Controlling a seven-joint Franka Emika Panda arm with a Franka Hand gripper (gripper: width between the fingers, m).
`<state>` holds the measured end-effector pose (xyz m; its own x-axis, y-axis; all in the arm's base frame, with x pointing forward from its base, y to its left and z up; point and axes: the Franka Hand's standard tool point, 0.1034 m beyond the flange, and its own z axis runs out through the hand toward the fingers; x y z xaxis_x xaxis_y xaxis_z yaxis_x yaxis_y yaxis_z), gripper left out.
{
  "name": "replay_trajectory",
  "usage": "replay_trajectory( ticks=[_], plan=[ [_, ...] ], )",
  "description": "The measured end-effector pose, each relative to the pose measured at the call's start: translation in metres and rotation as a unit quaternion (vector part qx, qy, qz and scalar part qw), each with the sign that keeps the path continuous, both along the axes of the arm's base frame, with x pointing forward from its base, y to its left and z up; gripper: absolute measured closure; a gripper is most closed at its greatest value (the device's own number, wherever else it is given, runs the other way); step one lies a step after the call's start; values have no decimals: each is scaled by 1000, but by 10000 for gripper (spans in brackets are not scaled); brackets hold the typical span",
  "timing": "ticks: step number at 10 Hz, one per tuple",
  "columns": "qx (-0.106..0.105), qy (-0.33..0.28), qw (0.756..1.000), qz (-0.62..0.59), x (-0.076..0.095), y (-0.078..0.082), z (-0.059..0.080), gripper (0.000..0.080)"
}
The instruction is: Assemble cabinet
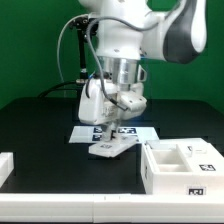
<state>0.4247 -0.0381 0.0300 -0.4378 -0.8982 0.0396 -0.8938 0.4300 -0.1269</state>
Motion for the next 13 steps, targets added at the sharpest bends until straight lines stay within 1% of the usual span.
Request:
replay_trajectory(
  ticks=[1, 2, 3, 5, 6, 7, 8, 9, 10, 11, 12, 13],
  plan=[
    [-2, -7, 1000, 28, 7, -11, 7, 737],
    [-23, -10, 996, 87, 6, -11, 9, 737],
    [-37, -5, 989, 140, 5, -7, 6, 737],
    [-46, 3, 978, 205, 4, -11, 6, 735],
    [-53, 9, 963, 264, 6, -9, 7, 735],
    [-60, 12, 941, 334, 11, -5, 11, 735],
    [-64, 7, 916, 396, 17, 0, 19, 735],
    [-68, -3, 885, 460, 22, 7, 31, 735],
    [-74, -11, 848, 524, 25, 13, 44, 735],
    [-93, -11, 847, 523, 19, 11, 46, 735],
    [-98, -1, 829, 551, 16, 11, 43, 735],
    [-101, 2, 815, 570, 18, 10, 43, 735]
  ],
)
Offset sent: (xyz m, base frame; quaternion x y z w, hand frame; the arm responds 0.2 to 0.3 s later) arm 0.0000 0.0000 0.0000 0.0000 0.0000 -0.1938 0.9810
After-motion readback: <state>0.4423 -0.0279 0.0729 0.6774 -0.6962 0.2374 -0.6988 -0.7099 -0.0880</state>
